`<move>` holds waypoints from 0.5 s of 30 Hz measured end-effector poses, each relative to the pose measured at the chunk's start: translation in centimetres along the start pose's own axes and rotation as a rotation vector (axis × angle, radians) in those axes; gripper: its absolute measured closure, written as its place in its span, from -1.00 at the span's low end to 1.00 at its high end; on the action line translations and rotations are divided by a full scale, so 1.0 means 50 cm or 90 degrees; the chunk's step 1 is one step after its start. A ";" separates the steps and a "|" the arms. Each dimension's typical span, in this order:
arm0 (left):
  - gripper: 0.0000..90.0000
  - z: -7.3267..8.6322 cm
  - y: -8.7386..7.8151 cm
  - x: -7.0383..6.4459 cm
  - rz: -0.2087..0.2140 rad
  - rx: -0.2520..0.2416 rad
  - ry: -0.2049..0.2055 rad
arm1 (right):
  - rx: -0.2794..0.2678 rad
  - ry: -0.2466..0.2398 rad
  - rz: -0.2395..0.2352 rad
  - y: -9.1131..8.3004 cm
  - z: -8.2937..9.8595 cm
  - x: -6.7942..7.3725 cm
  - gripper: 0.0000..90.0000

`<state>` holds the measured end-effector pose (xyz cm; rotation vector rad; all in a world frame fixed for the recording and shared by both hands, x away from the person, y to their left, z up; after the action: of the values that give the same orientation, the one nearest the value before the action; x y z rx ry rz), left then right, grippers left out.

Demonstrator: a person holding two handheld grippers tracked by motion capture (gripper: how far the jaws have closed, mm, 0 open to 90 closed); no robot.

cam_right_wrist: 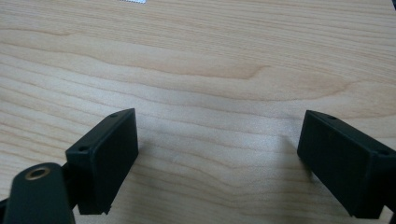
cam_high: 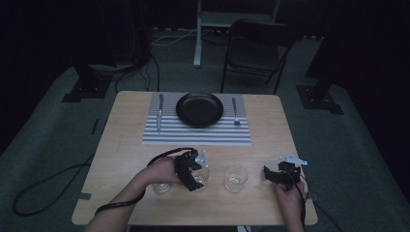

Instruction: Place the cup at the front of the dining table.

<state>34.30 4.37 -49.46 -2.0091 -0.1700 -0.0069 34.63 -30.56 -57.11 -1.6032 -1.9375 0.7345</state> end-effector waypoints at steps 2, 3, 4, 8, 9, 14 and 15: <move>-0.60 0.000 -0.002 0.001 -0.010 -0.012 0.002 | 0.000 0.000 0.000 0.000 0.000 0.000 -0.74; -0.60 -0.001 -0.004 0.002 -0.013 -0.017 -0.003 | 0.000 0.000 0.000 0.000 0.000 0.000 -0.74; -0.60 -0.001 -0.004 0.002 -0.013 -0.017 -0.003 | 0.000 0.000 0.000 0.000 0.000 0.000 -0.74; -0.60 -0.001 -0.011 0.004 -0.021 -0.027 0.000 | 0.000 0.000 0.000 0.000 0.000 0.000 -0.74; -0.60 0.000 -0.011 0.004 -0.020 -0.031 -0.001 | 0.000 0.000 0.000 0.000 0.000 0.000 -0.74; -0.60 0.001 -0.018 0.007 -0.023 -0.043 -0.008 | 0.000 0.000 0.000 0.000 0.000 0.000 -0.74; -0.60 0.001 -0.021 0.008 -0.027 -0.046 -0.008 | 0.000 0.000 0.000 0.000 0.000 0.000 -0.74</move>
<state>34.56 4.88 -48.53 -2.0777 -0.2222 -0.0278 34.63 -30.57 -57.11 -1.6030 -1.9378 0.7349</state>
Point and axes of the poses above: each handheld gripper's, and its own axes: y roughly forward along the jaws, z roughly out of its underside, x roughly to its left, the point moved 3 cm from there along y, roughly forward along the jaws, and after that the axes turned 3 degrees about y, right-handed, at the moved point
